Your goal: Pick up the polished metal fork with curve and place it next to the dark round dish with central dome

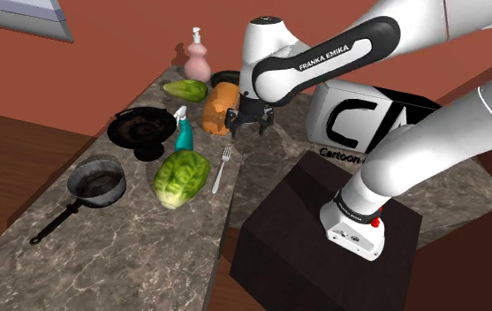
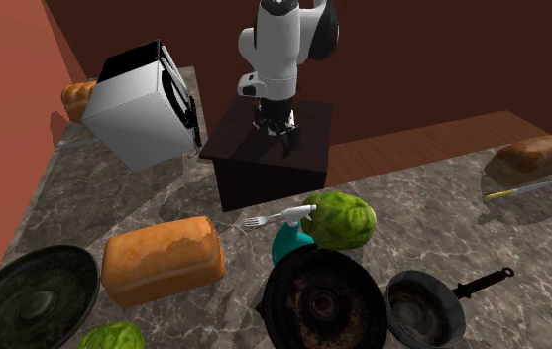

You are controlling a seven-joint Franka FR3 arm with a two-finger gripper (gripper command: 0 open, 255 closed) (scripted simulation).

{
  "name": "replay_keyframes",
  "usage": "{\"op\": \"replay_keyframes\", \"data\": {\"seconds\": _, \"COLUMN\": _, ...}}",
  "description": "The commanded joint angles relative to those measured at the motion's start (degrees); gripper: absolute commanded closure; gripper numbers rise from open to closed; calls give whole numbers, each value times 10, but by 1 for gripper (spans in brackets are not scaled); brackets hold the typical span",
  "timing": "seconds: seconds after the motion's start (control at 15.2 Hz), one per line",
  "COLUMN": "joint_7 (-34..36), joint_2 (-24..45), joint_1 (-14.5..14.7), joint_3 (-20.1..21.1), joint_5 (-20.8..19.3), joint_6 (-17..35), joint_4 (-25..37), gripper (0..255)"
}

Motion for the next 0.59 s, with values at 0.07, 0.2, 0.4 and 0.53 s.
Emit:
{"op": "replay_keyframes", "data": {"seconds": 0.07, "joint_7": 64, "joint_2": 70, "joint_1": -25, "joint_3": 20, "joint_5": -22, "joint_6": 74, "joint_4": 2, "gripper": 0}}
{"op": "replay_keyframes", "data": {"seconds": 0.2, "joint_7": 115, "joint_2": 121, "joint_1": -41, "joint_3": 33, "joint_5": -50, "joint_6": 118, "joint_4": 11, "gripper": 0}}
{"op": "replay_keyframes", "data": {"seconds": 0.4, "joint_7": 207, "joint_2": 202, "joint_1": -62, "joint_3": 40, "joint_5": -114, "joint_6": 176, "joint_4": 32, "gripper": 0}}
{"op": "replay_keyframes", "data": {"seconds": 0.53, "joint_7": 275, "joint_2": 257, "joint_1": -67, "joint_3": 33, "joint_5": -170, "joint_6": 208, "joint_4": 51, "gripper": 0}}
